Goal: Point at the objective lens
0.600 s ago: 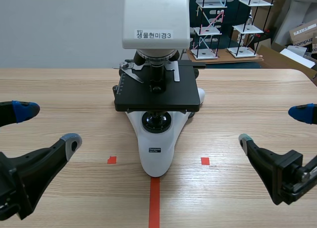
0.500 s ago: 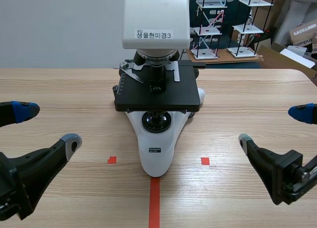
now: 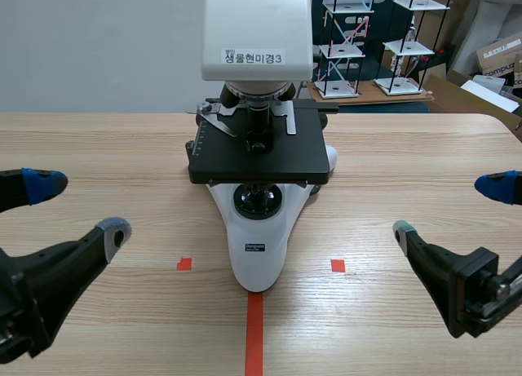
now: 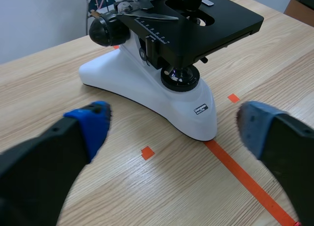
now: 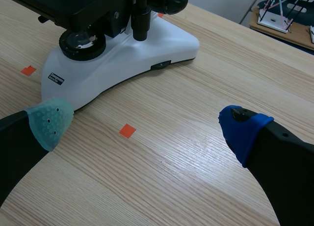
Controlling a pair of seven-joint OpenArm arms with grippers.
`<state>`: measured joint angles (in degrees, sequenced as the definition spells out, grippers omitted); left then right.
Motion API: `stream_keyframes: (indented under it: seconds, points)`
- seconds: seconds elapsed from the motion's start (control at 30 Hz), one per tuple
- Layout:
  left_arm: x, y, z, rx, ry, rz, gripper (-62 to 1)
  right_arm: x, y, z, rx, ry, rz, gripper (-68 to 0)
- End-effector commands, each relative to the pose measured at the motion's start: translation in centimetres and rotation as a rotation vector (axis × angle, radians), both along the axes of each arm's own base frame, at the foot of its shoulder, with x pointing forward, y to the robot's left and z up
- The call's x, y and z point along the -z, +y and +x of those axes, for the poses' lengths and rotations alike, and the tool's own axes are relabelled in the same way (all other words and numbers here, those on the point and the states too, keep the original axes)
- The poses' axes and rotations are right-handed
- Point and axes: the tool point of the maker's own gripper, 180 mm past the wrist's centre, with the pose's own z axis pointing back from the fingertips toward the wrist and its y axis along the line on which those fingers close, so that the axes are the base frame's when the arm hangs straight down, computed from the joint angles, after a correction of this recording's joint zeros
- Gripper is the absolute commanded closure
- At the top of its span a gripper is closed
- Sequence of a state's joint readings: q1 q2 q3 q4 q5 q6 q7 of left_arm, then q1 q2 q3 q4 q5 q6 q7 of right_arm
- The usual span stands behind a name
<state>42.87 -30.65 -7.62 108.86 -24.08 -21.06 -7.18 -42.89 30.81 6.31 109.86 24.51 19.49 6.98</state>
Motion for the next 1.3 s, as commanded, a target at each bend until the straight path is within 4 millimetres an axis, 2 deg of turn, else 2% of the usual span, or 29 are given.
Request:
stream_keyframes:
  seconds: [0.0, 0.1, 0.13, 0.33, 0.47, 0.7, 0.83, 0.97, 1.27]
  points:
    - [-1.2, -0.2, 0.3, -0.001, -0.043, -0.03, -35.7, -0.8, -0.1, 0.3, 0.001, -0.028, 0.005, -66.9]
    - [-2.0, -0.3, 0.3, -0.002, -0.066, -0.07, -7.7, -0.8, -0.1, 0.3, 0.001, -0.028, 0.005, -66.9]
    - [-2.2, -0.2, 0.4, -0.006, -0.069, -0.088, -0.6, -0.8, -0.1, 0.3, 0.001, -0.028, 0.005, -66.9]
    - [-4.1, -0.5, 1.6, -0.012, -0.119, -0.166, -1.4, -0.8, -0.1, 0.3, 0.0, -0.029, 0.003, -66.9]
    - [-3.9, -2.4, 2.4, 0.037, -0.101, -0.159, -1.4, -0.8, -0.1, 0.3, 0.0, -0.029, 0.003, -66.9]
    - [-5.2, -5.4, 4.0, 0.08, -0.143, -0.188, -1.4, -0.8, -0.1, 0.3, 0.0, -0.029, 0.003, -66.9]
    - [-4.6, -6.9, 5.1, 0.098, -0.156, -0.158, -1.5, -0.8, -0.1, 0.3, 0.0, -0.029, 0.003, -66.9]
    - [-3.1, -7.2, 6.4, 0.089, -0.128, -0.167, -1.5, -0.8, -0.1, 0.3, 0.0, -0.029, 0.003, -66.9]
    - [-1.4, -8.5, 8.4, 0.105, -0.109, -0.165, -1.5, -0.8, -0.1, 0.3, 0.0, -0.029, 0.003, -66.9]
